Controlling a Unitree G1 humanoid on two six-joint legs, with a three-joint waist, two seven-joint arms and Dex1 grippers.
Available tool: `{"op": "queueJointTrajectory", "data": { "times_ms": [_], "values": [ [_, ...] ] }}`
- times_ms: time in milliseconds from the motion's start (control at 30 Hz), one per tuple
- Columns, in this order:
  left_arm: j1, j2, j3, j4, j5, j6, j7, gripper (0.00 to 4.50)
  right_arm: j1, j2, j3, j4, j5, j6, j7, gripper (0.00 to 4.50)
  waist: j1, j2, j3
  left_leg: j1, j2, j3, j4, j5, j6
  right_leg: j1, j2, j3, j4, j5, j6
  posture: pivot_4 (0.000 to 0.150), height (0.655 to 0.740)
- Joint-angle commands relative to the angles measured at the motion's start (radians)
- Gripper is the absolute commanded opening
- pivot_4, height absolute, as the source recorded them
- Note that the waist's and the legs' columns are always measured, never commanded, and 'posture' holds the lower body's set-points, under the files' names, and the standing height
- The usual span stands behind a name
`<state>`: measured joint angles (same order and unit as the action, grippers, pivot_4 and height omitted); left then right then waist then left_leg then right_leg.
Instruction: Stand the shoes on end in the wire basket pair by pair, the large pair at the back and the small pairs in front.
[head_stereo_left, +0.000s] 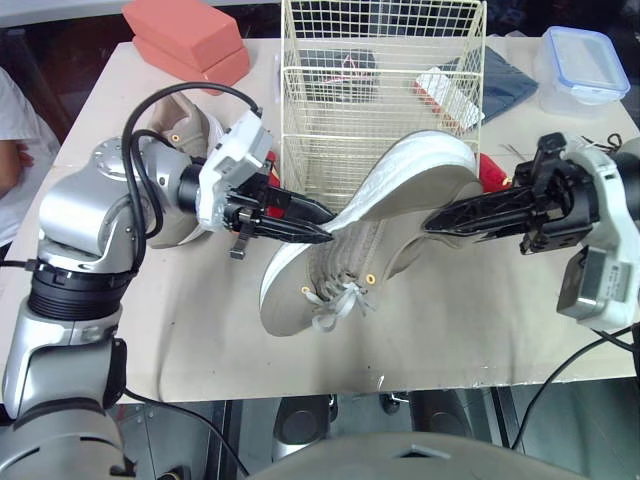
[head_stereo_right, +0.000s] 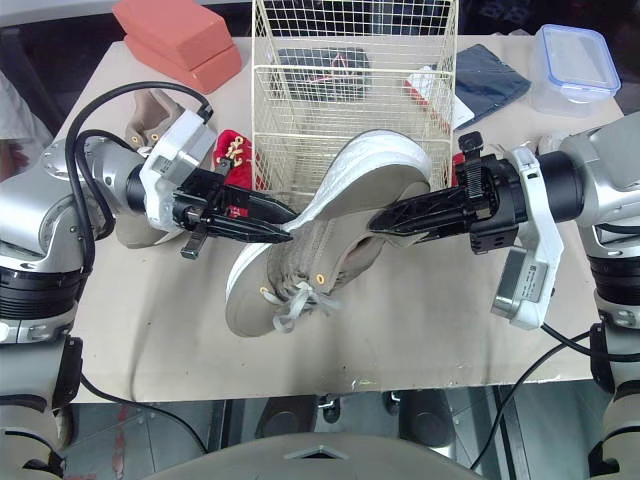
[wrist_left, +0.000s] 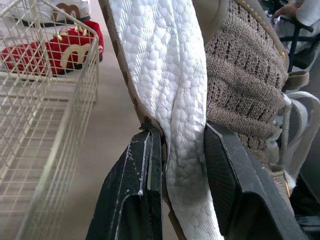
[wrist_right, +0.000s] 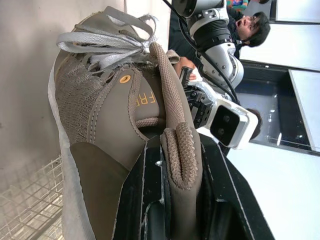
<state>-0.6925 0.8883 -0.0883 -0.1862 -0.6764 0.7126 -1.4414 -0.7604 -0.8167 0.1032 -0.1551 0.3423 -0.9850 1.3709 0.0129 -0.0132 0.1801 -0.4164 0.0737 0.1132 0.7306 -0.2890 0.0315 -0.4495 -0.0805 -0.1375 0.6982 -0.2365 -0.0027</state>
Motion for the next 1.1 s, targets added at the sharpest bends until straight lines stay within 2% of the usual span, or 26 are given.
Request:
{"op": "queueJointTrajectory", "data": {
  "times_ms": [33,267,467,500,533,600,633,700,733,833,1100],
  "values": [
    [0.019,-0.019,0.000,-0.023,0.018,-0.021,0.028,1.00,-0.019,0.009,-0.056,-0.041,0.063,-0.004,-0.105,0.00,0.000,0.000,0.000,0.000,0.000,0.000,0.000,0.000,0.000,0.000,0.000,0.000,0.000,0.000,0.000,0.150,0.6860],
    [0.034,-0.020,-0.003,-0.017,0.037,-0.021,0.038,1.00,-0.030,0.011,-0.052,-0.039,0.060,-0.001,-0.110,0.00,0.000,0.000,0.000,0.000,0.000,0.000,0.000,0.000,0.000,0.000,0.000,0.000,0.000,0.000,0.000,0.150,0.6860],
    [-0.031,-0.081,0.035,0.073,0.002,0.043,0.098,1.00,-0.038,0.019,-0.044,-0.041,0.060,-0.004,-0.113,0.00,0.001,0.000,0.000,0.000,0.000,-0.001,0.001,0.000,0.000,0.001,0.000,0.000,0.000,0.000,0.000,0.150,0.6860],
    [-0.035,-0.082,0.037,0.076,0.000,0.050,0.097,1.67,-0.039,0.020,-0.043,-0.040,0.059,-0.005,-0.114,0.00,0.001,0.000,0.000,0.000,0.000,-0.001,0.001,0.000,0.000,0.001,0.000,0.000,0.000,0.000,0.000,0.150,0.6860],
    [-0.037,-0.081,0.037,0.077,0.002,0.053,0.094,1.91,-0.040,0.020,-0.042,-0.039,0.059,-0.006,-0.115,0.00,0.001,0.000,0.000,0.000,0.000,0.000,0.001,0.000,0.000,0.001,0.000,0.000,0.000,0.000,0.000,0.150,0.6860],
    [-0.037,-0.081,0.037,0.073,0.003,0.063,0.098,2.97,-0.039,0.019,-0.040,-0.037,0.058,-0.009,-0.118,0.00,-0.001,0.000,0.000,0.000,0.000,0.000,0.001,0.000,0.000,0.000,0.000,0.000,0.000,0.000,0.000,0.150,0.6860],
    [-0.036,-0.082,0.036,0.069,0.005,0.065,0.101,3.30,-0.039,0.019,-0.039,-0.037,0.058,-0.010,-0.119,0.00,-0.001,0.000,0.000,0.000,0.000,0.000,0.001,0.000,0.000,0.000,0.000,0.000,0.000,0.000,0.000,0.150,0.6860],
    [-0.032,-0.067,0.032,0.054,-0.011,0.095,0.083,4.30,-0.040,0.019,-0.038,-0.035,0.056,-0.012,-0.121,0.00,0.000,0.000,0.000,0.000,0.000,0.000,0.001,0.000,0.000,0.000,0.000,0.000,0.000,0.000,-0.001,0.150,0.6860],
    [-0.027,-0.051,0.026,0.044,-0.022,0.116,0.061,4.46,-0.041,0.020,-0.038,-0.035,0.054,-0.016,-0.123,0.00,0.000,0.000,0.000,0.000,0.000,0.000,0.001,0.000,0.000,0.000,0.000,0.000,0.000,0.000,-0.001,0.150,0.6860],
    [-0.020,-0.019,0.009,0.023,-0.047,0.167,0.015,4.46,-0.044,0.021,-0.034,-0.034,0.052,-0.026,-0.126,0.00,0.000,0.000,0.000,0.000,0.000,0.000,0.001,0.000,0.000,0.000,0.000,0.000,0.000,0.000,0.000,0.150,0.6860],
    [-0.046,-0.015,-0.008,0.021,-0.122,0.262,-0.061,4.46,-0.027,0.005,-0.036,-0.058,0.058,-0.068,-0.144,0.00,0.001,0.000,0.000,0.000,0.000,-0.001,0.002,0.000,0.000,0.001,0.000,0.000,0.001,0.000,0.000,0.150,0.6860]
  ]
}}
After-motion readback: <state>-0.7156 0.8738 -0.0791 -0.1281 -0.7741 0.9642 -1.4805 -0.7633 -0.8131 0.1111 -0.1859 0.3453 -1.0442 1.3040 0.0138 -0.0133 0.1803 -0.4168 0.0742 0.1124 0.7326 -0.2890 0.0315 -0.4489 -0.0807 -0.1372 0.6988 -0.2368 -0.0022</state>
